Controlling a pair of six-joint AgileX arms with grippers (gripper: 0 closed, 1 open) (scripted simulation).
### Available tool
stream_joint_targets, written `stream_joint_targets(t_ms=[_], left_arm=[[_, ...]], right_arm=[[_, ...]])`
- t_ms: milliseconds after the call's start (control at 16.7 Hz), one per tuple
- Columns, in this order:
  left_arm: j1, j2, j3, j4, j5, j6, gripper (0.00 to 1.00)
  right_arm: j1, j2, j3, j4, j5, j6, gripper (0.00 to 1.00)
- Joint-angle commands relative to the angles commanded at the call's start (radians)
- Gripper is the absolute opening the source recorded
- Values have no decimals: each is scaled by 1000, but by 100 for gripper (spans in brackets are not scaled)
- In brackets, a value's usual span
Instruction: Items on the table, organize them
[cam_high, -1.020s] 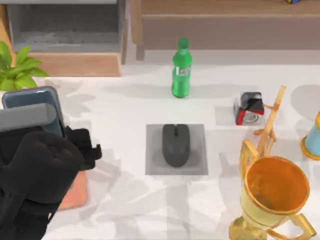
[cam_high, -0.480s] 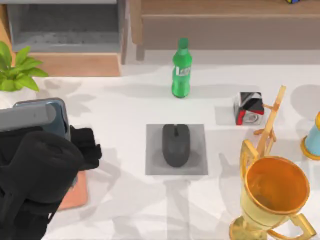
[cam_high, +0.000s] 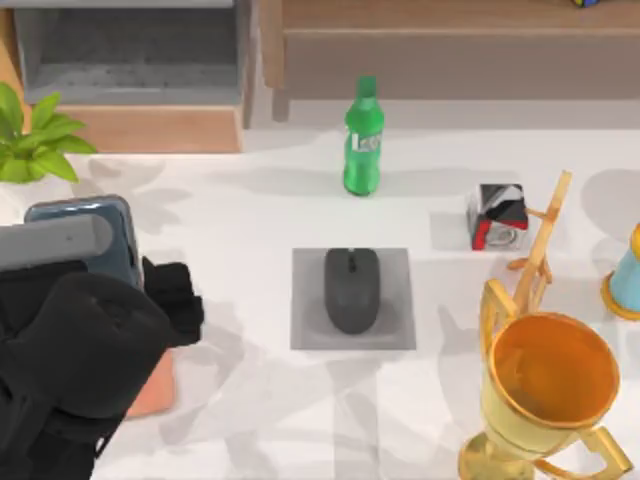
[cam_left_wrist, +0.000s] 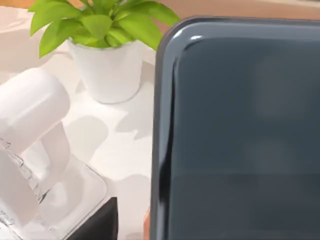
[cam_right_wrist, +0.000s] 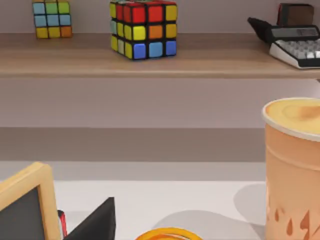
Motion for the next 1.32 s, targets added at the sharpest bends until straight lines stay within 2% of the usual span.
stream_joint_targets(t_ms=[360, 720, 960, 1320], left_arm=[[-113, -56, 1, -172, -77, -144, 100], [-107, -68, 2, -176, -68, -143, 100], [1, -201, -16, -147, 52, -44, 100], [331, -516, -143, -34, 363, 267, 100]], right_arm=[[0, 0, 0, 0, 0, 0, 100], [0, 0, 0, 0, 0, 0, 100], [0, 0, 0, 0, 0, 0, 100], [0, 0, 0, 0, 0, 0, 100]])
